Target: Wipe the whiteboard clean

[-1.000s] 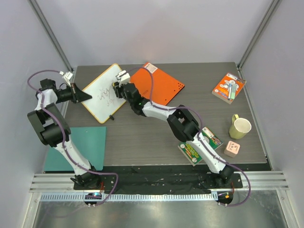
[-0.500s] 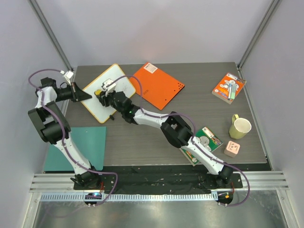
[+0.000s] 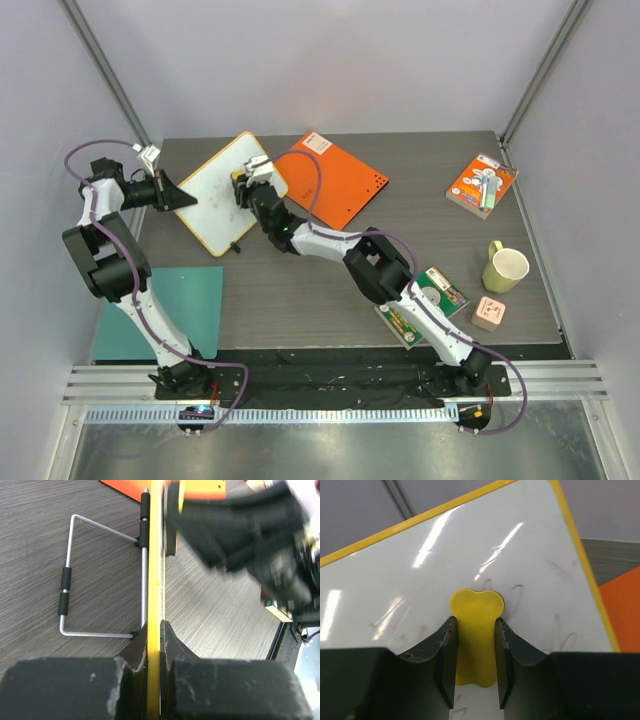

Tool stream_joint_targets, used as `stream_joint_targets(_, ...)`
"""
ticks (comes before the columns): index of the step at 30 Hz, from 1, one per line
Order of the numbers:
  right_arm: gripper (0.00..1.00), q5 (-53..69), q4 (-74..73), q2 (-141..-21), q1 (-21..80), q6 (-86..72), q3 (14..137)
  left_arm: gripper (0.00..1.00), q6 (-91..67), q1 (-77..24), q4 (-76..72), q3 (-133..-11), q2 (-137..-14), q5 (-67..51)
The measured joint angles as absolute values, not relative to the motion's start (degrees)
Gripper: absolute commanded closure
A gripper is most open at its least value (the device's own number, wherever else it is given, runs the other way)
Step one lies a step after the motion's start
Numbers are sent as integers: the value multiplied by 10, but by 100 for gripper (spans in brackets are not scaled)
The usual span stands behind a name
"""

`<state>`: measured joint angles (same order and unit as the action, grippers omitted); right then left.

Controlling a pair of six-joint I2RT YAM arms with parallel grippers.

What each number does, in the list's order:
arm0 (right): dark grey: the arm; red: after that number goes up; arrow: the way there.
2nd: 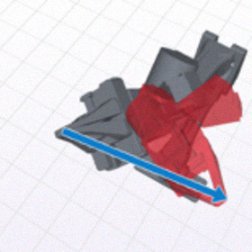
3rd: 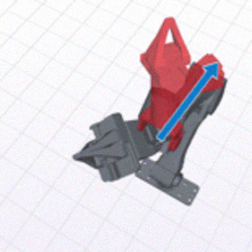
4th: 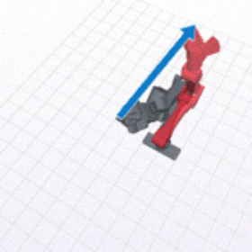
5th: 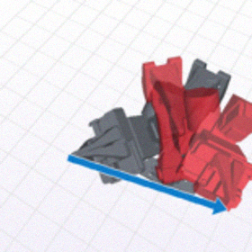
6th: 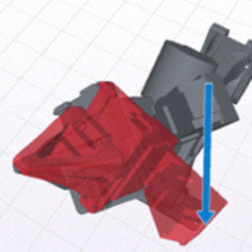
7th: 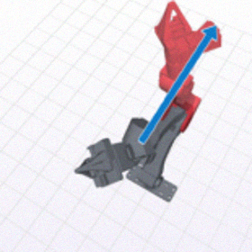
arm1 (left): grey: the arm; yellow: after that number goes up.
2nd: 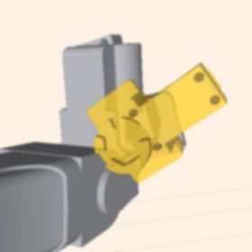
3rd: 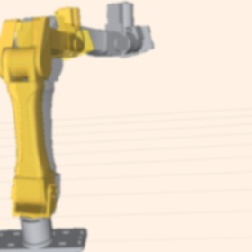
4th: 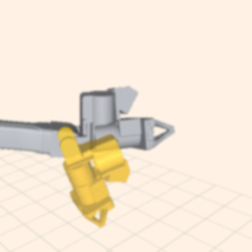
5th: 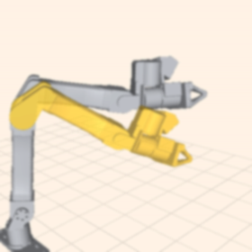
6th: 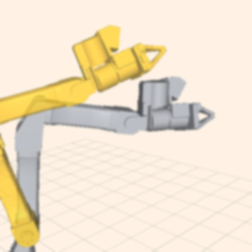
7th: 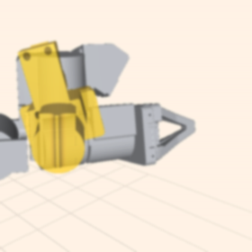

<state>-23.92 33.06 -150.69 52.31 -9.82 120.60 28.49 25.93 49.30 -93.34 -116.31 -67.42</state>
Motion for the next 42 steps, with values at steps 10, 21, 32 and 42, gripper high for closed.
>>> stream_joint_targets(10,99,-170,298,-1505,458,-111,1211,100,289,259,510,-938,-1163,-666)
stream_joint_targets(21,99,-69,211,-1517,571,-64,1298,100,295,261,517,-940,-1163,-663)
stream_joint_targets(32,99,-150,192,-1552,587,-62,1355,100,292,274,533,-944,-1167,-654)
stream_joint_targets(42,99,-189,171,-1572,511,-109,1403,100,298,264,538,-951,-1167,-652)
